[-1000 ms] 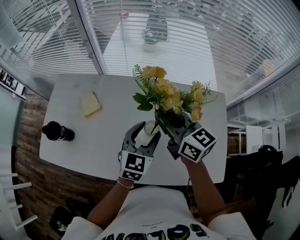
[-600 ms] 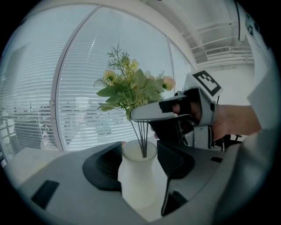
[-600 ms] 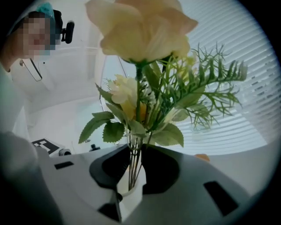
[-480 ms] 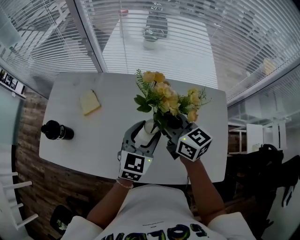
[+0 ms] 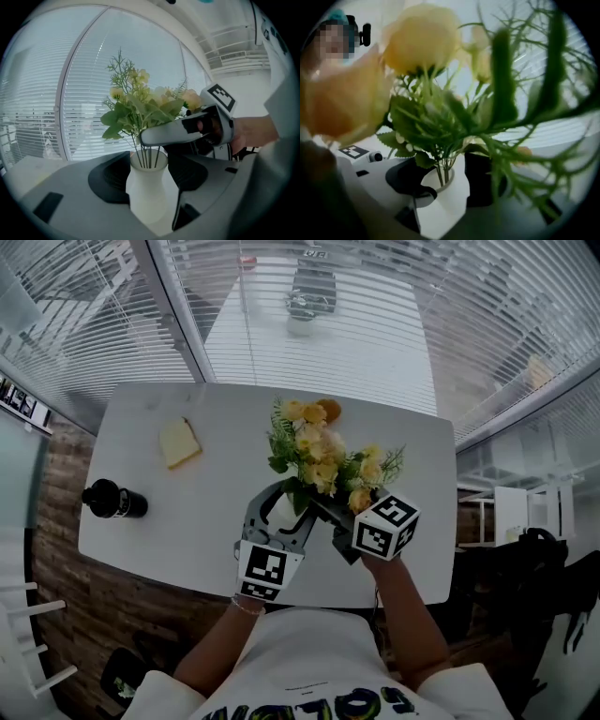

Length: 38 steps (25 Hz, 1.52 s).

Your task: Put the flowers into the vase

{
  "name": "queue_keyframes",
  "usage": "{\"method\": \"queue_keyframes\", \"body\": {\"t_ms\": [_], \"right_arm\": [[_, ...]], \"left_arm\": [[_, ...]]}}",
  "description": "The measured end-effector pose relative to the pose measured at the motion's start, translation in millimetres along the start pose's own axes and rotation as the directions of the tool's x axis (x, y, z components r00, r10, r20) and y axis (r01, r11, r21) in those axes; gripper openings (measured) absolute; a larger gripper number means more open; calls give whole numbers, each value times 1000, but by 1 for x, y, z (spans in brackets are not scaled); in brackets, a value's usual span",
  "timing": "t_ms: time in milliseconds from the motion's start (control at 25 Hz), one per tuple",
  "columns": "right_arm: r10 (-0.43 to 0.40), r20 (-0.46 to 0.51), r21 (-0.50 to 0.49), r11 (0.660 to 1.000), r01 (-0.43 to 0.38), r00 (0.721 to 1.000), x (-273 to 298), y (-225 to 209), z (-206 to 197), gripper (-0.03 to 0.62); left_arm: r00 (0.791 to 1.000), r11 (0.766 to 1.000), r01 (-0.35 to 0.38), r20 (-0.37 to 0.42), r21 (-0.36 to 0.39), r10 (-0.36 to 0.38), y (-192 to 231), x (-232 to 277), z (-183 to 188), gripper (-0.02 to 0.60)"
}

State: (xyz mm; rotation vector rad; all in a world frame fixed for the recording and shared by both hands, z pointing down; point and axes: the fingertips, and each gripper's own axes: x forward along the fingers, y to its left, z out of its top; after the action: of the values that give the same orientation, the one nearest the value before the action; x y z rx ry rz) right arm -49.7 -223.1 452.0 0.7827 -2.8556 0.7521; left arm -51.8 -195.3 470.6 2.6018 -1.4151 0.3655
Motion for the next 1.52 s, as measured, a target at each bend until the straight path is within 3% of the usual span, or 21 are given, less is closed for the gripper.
{"method": "queue_keyframes", "body": {"t_ms": [200,360,1160,1520], "right_arm": [[41,-6,96,995,-41,999,-16,6,-12,326],[34,9,121,992,-35,999,-30,6,-9,334],[-117,46,5,993,117,992,-68,15,-3,318],[-265,-3,-139,955,262,964,-79,15,-10,247]], "left_arm": [[1000,1000,-2,1,3,2,-2,-2,-1,261],[1000,1000,2,-4,6,-2,-2,0,2,261],[999,996,-32,-7,-84,31,2,-28,2,265],[997,992,-51,44,-117,57,5,-56,14,205]]}}
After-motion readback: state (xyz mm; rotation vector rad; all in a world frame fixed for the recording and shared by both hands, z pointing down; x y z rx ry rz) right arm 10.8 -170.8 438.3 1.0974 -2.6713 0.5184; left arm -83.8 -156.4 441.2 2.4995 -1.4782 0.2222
